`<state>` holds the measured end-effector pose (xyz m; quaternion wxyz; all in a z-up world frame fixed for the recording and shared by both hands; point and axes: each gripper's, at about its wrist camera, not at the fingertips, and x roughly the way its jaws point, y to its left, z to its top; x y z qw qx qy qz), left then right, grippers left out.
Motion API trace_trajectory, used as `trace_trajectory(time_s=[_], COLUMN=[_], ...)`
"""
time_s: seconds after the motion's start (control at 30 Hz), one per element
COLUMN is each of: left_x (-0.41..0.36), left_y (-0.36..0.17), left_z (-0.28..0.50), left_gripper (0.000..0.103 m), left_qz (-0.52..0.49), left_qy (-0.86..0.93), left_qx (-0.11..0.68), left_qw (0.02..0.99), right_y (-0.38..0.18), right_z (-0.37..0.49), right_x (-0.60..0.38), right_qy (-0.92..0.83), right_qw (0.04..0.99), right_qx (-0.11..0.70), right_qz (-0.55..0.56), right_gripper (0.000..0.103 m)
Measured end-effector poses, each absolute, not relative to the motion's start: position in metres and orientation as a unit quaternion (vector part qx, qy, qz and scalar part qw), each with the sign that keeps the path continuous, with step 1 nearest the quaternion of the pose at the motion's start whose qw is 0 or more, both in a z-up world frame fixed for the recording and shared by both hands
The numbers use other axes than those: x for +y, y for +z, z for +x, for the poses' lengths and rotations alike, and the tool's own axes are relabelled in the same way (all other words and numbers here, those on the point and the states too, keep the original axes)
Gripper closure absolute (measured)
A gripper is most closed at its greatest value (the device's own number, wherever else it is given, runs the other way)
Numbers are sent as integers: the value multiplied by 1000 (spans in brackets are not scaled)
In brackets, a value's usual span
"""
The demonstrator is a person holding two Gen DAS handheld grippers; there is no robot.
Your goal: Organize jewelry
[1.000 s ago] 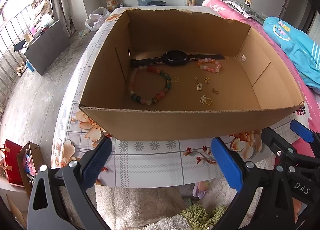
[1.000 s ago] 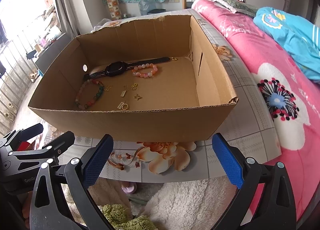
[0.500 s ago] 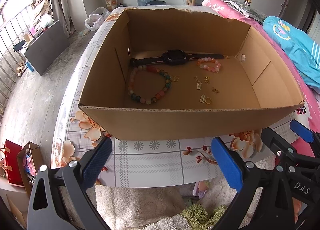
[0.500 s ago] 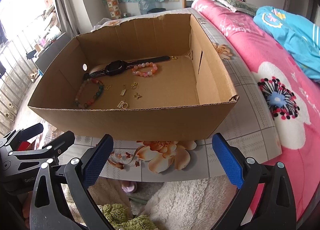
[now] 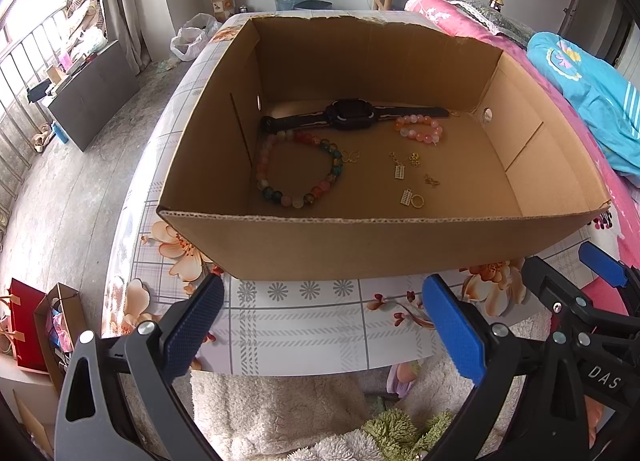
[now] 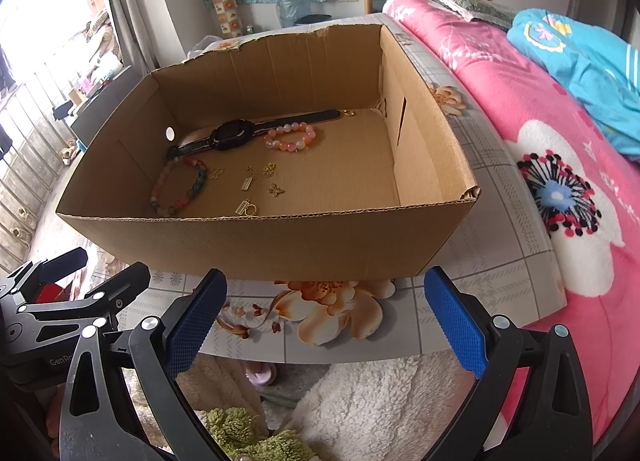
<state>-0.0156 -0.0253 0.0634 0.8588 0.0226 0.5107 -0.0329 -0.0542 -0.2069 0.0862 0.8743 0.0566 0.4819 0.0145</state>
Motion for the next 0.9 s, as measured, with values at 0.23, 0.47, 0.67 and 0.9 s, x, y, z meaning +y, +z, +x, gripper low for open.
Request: trace_trajectory(time_s=[0.23, 0.47, 0.67, 0.9], left_x=[-25, -25, -24, -25], left_y=[63, 63, 62, 61], left_z=[-16, -16, -17, -17], left_gripper=[6, 6, 6, 6], left_qz=[23, 22, 23, 24], left_qy=[-33, -32, -31, -31], left_qx=[511, 511, 513, 514], left_qw=[859, 858, 858, 857], right_y=[85, 85, 84, 84], right_z=[-54, -53, -54, -53], right_x=[-206, -207, -207, -208], right_qy=[15, 16, 18, 18], right_qw=[872, 871, 869, 869], right_qx=[485, 487, 490, 491], right_qz=[58, 59, 62, 63], right_gripper=[8, 8, 8, 8])
